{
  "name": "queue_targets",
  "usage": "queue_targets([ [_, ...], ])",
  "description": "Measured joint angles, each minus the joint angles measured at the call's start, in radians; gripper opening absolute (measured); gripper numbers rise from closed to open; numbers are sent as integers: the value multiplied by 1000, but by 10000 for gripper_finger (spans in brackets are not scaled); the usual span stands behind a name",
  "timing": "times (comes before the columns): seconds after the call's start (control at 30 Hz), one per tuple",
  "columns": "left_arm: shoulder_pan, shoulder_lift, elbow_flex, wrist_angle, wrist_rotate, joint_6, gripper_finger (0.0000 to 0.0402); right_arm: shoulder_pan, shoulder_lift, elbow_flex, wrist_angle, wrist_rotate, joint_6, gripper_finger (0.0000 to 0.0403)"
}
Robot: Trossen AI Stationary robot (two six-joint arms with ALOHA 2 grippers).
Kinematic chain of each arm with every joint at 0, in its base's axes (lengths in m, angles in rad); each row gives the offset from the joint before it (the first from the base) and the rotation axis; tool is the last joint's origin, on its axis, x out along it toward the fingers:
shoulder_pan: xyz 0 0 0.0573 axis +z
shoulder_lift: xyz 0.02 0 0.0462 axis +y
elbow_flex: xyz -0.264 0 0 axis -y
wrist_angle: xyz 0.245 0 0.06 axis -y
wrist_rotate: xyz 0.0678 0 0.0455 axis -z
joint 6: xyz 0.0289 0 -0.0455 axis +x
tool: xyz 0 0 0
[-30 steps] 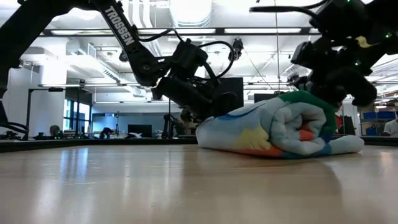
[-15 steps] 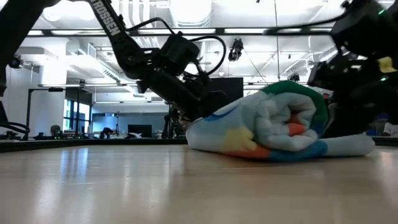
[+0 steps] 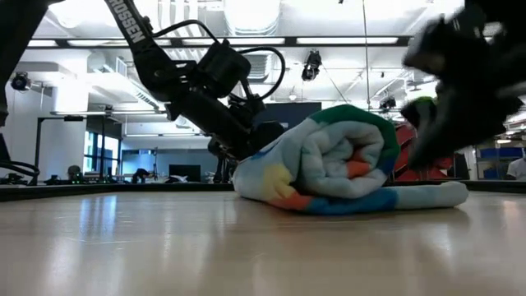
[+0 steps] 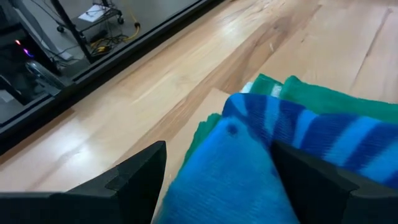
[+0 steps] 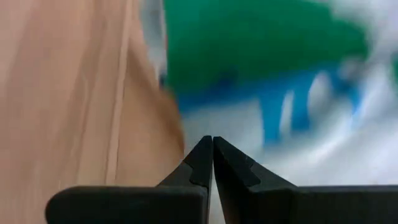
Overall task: Roll towel
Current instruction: Roll the multi-color dinosaur print towel
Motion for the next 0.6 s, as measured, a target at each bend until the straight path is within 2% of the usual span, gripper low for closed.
queue_targets([
  [0.1,-1,-1,0,0,1,15,274,-24,-9,-4,-4,34,-62,0],
  [0.23,-7,-5,-4,2,1,31,274,-95,-1,-48,-5,29,-76,0],
  [0.4,-7,-8,-21,10,-8,30,274,-156,40,-85,17,-90,-83,0],
  [0.6,-8,-10,-57,43,-15,26,274,-159,152,-84,177,-166,-62,0],
])
